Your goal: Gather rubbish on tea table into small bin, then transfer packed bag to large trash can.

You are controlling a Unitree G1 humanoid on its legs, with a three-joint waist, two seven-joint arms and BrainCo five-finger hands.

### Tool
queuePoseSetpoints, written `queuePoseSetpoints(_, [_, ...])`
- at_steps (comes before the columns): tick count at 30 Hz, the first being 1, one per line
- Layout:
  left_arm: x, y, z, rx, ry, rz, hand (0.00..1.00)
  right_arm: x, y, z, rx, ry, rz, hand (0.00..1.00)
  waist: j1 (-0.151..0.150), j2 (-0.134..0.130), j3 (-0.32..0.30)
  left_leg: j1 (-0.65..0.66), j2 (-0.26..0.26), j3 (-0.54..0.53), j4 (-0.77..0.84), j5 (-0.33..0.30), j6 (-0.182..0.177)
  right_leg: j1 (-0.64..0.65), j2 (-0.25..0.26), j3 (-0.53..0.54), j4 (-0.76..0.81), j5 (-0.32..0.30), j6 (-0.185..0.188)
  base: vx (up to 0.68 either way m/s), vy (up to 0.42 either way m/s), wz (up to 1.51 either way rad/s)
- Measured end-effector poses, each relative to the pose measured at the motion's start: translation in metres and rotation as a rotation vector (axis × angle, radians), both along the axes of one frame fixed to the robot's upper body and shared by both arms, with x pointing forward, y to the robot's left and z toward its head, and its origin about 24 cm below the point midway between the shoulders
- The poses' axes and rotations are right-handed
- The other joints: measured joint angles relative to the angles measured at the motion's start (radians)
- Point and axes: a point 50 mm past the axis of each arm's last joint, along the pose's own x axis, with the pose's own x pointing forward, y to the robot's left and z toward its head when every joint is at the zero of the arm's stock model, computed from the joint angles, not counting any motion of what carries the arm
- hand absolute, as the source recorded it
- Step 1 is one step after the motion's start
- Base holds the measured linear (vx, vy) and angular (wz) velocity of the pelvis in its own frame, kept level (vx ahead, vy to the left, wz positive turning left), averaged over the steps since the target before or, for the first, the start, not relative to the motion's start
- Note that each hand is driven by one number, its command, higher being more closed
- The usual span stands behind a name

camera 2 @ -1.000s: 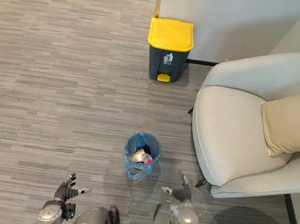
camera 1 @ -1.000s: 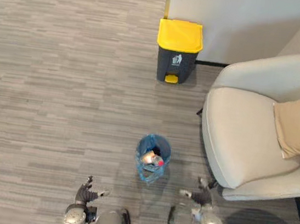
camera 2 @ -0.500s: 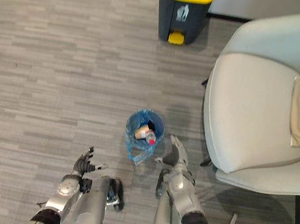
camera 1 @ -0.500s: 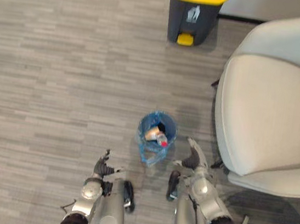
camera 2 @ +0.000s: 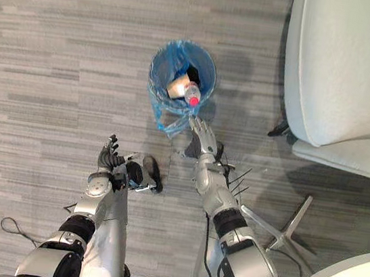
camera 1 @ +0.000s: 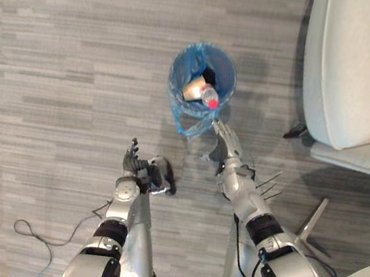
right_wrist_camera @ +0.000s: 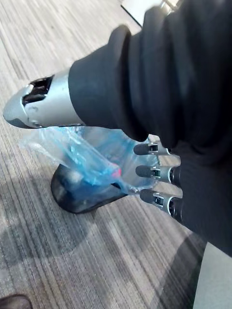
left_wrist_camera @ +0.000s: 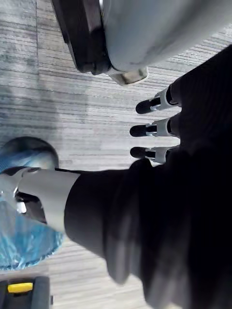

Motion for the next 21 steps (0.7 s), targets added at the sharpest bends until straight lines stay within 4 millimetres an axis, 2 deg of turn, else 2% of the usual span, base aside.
queuePoseSetpoints(3, [0.011,-0.001,0.023,-0.028,-0.105,0.009,0.00,0.012,-0.001,0.030,-0.016,-0.109,-0.014,0.00,0.020,0.004,0.013,-0.088,0.002,-0.012,0.034,0.007,0.012,-0.085,-0.003,0.000,0.033,0.003,-0.005,-0.09,0.001,0.01])
queuePoseSetpoints(6, [0.014,0.003,0.035,-0.046,-0.163,0.042,0.00,0.020,0.002,0.056,-0.013,-0.192,-0.026,0.00,0.020,0.004,0.013,-0.146,0.000,-0.016,0.039,0.021,0.022,-0.136,-0.014,-0.008,0.039,0.011,-0.016,-0.07,0.012,0.09])
queuePoseSetpoints(11, [0.014,0.005,0.041,-0.068,-0.202,0.058,0.00,0.024,0.001,0.078,-0.010,-0.284,-0.039,0.00,0.039,0.005,0.014,-0.174,-0.003,-0.023,0.037,0.024,0.024,-0.157,-0.016,-0.014,0.036,0.011,-0.017,-0.08,0.036,0.02])
queuePoseSetpoints(12, [0.014,0.005,0.041,-0.068,-0.204,0.058,0.00,0.025,0.000,0.079,-0.011,-0.291,-0.043,1.00,0.043,0.005,0.014,-0.175,-0.003,-0.024,0.035,0.024,0.024,-0.157,-0.016,-0.014,0.035,0.011,-0.016,-0.08,0.036,0.04])
queuePoseSetpoints(16, [0.014,0.006,0.044,-0.070,-0.224,0.057,0.00,0.028,-0.003,0.085,-0.023,-0.307,-0.054,1.00,0.045,0.009,0.016,-0.197,-0.024,-0.027,0.009,0.040,0.025,-0.177,-0.033,-0.018,0.024,0.008,-0.010,-0.09,0.028,0.13])
queuePoseSetpoints(21, [0.015,0.004,0.048,-0.082,-0.245,0.051,0.00,0.034,-0.012,0.073,-0.064,-0.223,-0.088,1.00,0.054,0.016,0.018,-0.215,-0.035,-0.043,0.004,0.046,0.024,-0.188,-0.039,-0.024,0.033,0.008,-0.011,-0.07,0.016,0.09])
